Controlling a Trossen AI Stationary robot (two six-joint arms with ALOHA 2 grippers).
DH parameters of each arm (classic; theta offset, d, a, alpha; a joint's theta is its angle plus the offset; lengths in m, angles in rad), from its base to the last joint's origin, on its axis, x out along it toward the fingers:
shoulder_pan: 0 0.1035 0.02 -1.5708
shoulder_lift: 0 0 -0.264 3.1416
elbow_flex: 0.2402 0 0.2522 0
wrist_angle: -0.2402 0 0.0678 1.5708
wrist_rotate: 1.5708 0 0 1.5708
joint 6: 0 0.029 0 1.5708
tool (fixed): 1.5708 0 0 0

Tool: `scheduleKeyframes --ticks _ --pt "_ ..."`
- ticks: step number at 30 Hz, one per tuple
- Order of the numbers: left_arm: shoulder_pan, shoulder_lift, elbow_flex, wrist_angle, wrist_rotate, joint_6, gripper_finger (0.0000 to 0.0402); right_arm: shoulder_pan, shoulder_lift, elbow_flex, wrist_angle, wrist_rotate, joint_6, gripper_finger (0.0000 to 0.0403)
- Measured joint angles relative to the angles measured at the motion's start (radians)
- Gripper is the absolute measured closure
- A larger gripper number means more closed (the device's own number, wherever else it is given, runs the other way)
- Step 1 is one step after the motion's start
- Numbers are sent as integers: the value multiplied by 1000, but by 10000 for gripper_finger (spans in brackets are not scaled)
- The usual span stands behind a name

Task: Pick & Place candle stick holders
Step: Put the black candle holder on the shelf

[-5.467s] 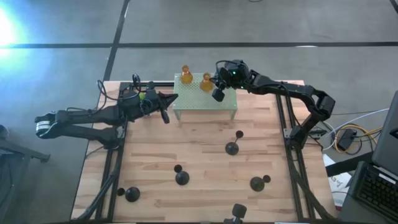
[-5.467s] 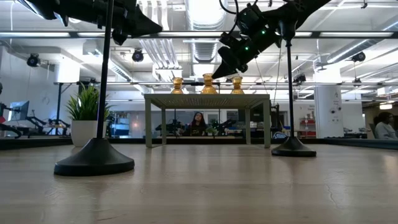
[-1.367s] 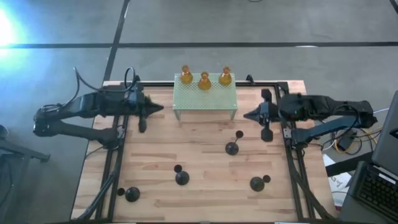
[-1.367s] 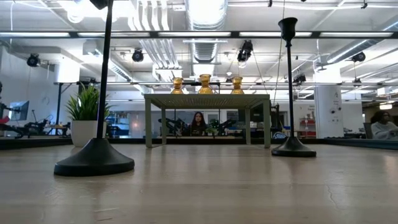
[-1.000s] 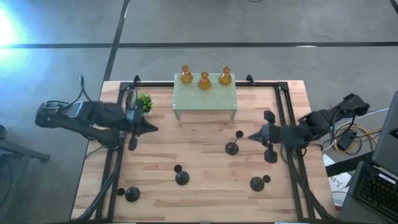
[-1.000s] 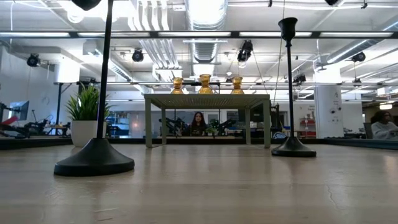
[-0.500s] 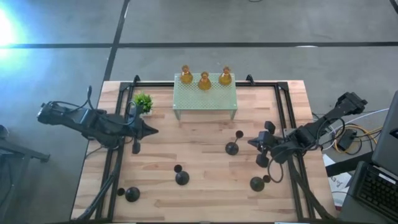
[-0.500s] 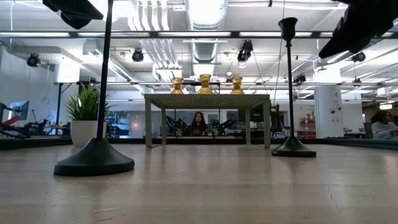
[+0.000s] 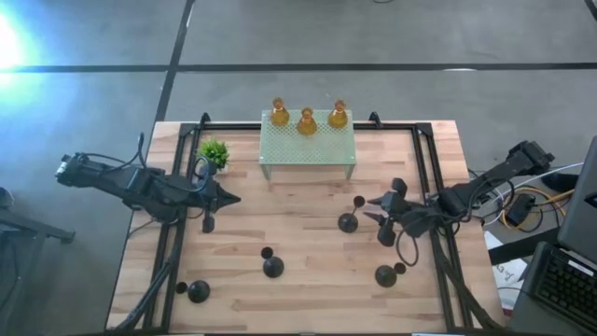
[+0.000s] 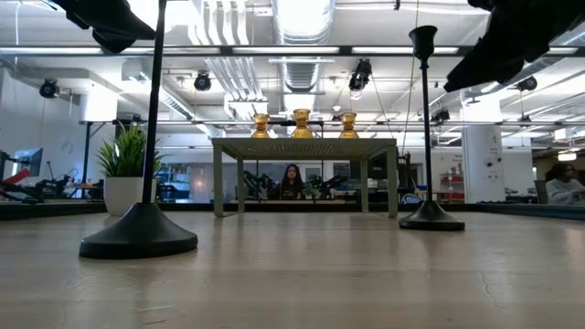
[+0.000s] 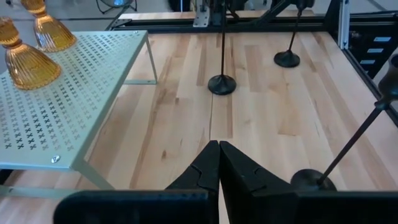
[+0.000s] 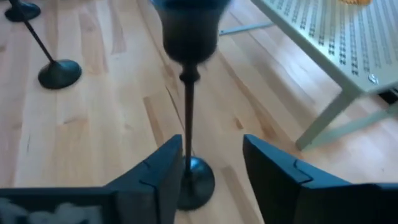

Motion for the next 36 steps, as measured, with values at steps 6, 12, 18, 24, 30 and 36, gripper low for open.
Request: scheduleKeyframes --ticks 6,12,18,24,30,36 --pt "0 0 0 0 0 0 395 -21 26 0 78 -4 -89 203" --pt "0 0 0 0 0 1 391 -46 43 0 120 -10 -124 202" --pt "0 1 0 0 0 1 394 -84 80 0 143 -36 -129 211" --pt "0 1 0 0 0 1 392 -121 143 0 215 -61 -206 225" --pt "0 1 0 0 0 -1 393 -156 163 12 212 -71 -235 322" --pt "0 1 0 1 0 0 393 -180 129 161 95 -115 -302 389"
